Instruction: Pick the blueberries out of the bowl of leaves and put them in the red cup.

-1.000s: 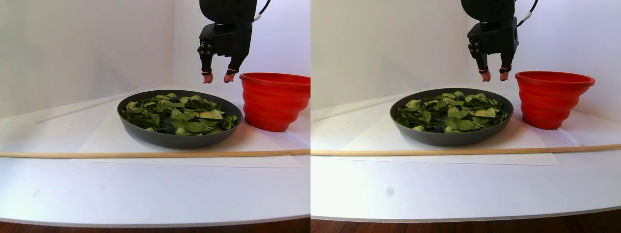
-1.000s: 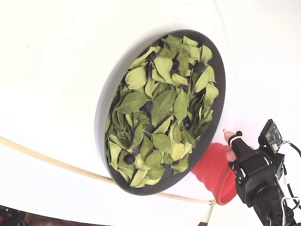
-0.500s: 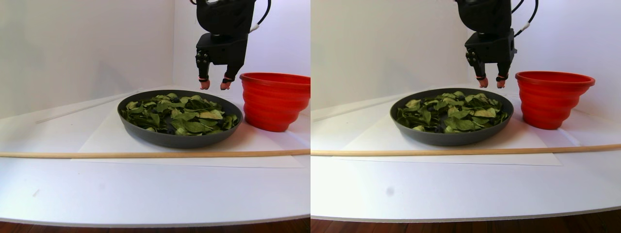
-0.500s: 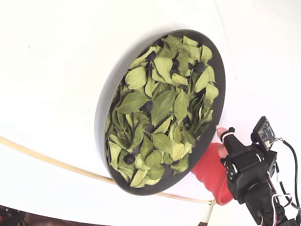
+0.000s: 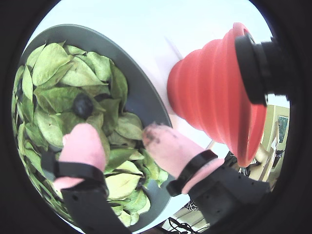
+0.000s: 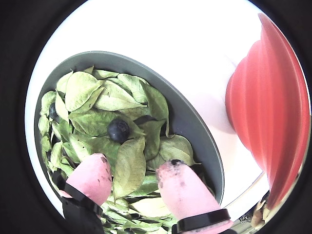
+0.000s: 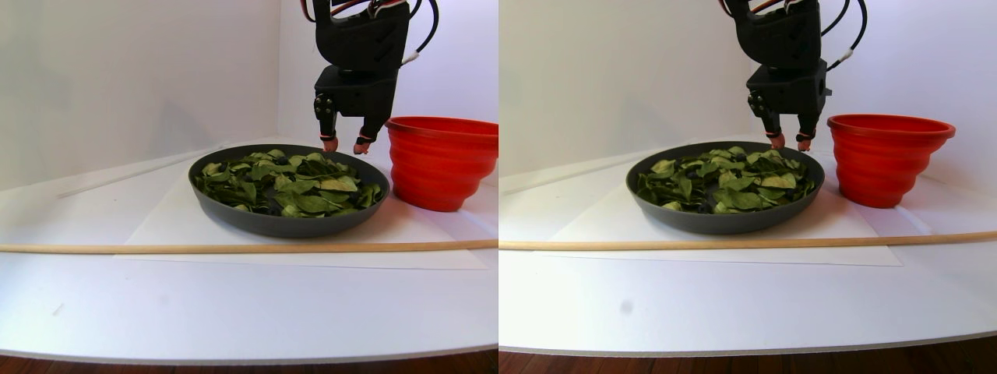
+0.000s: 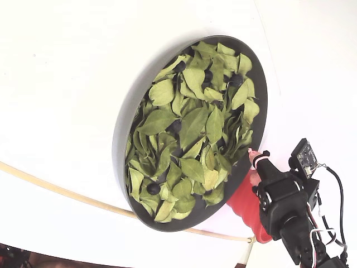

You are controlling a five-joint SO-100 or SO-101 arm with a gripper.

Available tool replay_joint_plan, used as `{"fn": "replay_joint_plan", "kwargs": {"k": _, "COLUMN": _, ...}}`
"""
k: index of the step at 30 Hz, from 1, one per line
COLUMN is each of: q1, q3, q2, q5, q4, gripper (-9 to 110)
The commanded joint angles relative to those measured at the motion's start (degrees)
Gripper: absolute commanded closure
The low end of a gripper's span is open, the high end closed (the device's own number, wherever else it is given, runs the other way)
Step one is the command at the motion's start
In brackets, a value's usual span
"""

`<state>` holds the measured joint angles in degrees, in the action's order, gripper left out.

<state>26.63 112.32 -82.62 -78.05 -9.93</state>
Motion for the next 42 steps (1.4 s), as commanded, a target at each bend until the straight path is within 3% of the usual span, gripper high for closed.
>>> {"fn": "replay_joint_plan", "kwargs": {"k": 1, "q1": 0.18, "q3": -1.58, "q2": -0.79, "q5": 0.53, "q4": -1.23, "gripper": 84}}
{"fn": "replay_joint_plan", "kwargs": {"k": 42, "q1": -0.88, "q3": -9.4, "q2": 6.77, "q5": 6.59, "q4": -3.69, "gripper": 83}}
